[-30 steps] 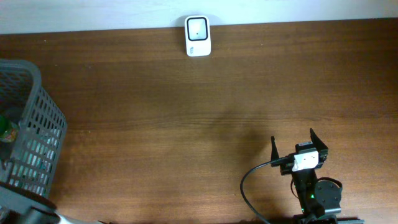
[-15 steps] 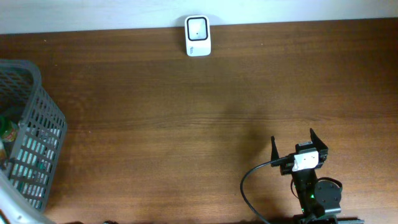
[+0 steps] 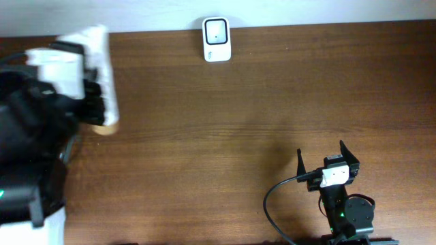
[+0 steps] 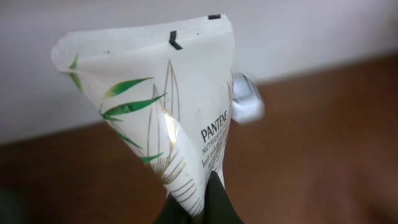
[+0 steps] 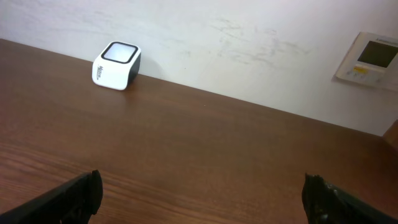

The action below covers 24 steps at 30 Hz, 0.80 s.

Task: Scan the item barcode
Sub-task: 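Lift the tube out and set it upright on the table center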

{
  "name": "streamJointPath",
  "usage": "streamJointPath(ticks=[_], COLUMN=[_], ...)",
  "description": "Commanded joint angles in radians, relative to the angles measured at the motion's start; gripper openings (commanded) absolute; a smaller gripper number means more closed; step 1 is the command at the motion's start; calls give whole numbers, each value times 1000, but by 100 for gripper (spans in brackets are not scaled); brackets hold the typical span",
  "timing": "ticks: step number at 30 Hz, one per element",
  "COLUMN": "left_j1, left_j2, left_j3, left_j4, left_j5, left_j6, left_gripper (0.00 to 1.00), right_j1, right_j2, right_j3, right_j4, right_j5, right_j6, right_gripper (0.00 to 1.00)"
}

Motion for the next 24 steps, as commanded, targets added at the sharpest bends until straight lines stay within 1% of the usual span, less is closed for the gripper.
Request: streamJointPath(ticks=[1, 3, 5, 9, 11, 12, 14, 16, 18, 19, 21, 22, 23, 24], left_j1=[-167, -264, -347, -483, -546, -584, -652, -683, -698, -704, -714, -717, -717, -717], left_j2=[113, 215, 321, 531, 638, 706, 843, 933, 988, 1005, 1030, 1040, 1042, 1042], left_j3=[12, 12, 12, 12, 12, 12, 12, 12, 12, 12, 12, 12, 12, 12], left_j4=[-77, -122, -138, -121, -97, -61, 63, 199, 323, 360, 404, 409, 402, 399], left_j5=[19, 20, 47, 53, 64, 101, 138, 138, 138, 138, 138, 138, 137, 138], left_j6=[-46, -92, -104, -241, -269, -277, -359, -486, -658, -701, -731, -731, -730, -725], left_gripper=[0, 0, 0, 0, 0, 0, 0, 0, 0, 0, 0, 3, 39, 99], right_j1=[2, 2, 2, 2, 2, 2, 2, 2, 2, 2, 2, 2, 2, 2], right_j2=[-6, -6, -6, -6, -6, -6, -6, -6, -6, -6, -6, -6, -6, -6], right_j3=[-5, -5, -5, -5, -5, -5, -5, -5, -5, -5, -5, -5, -5, -5], right_j4=[-4, -4, -4, -4, -4, -4, -4, -4, -4, -4, -4, -4, -4, -4], right_j5=[1, 1, 1, 1, 1, 1, 1, 2, 1, 1, 1, 1, 1, 1], right_j6=[11, 11, 11, 11, 11, 11, 11, 11, 11, 11, 11, 11, 11, 11], right_gripper=[98, 98, 98, 98, 98, 98, 98, 98, 98, 98, 98, 98, 98, 98])
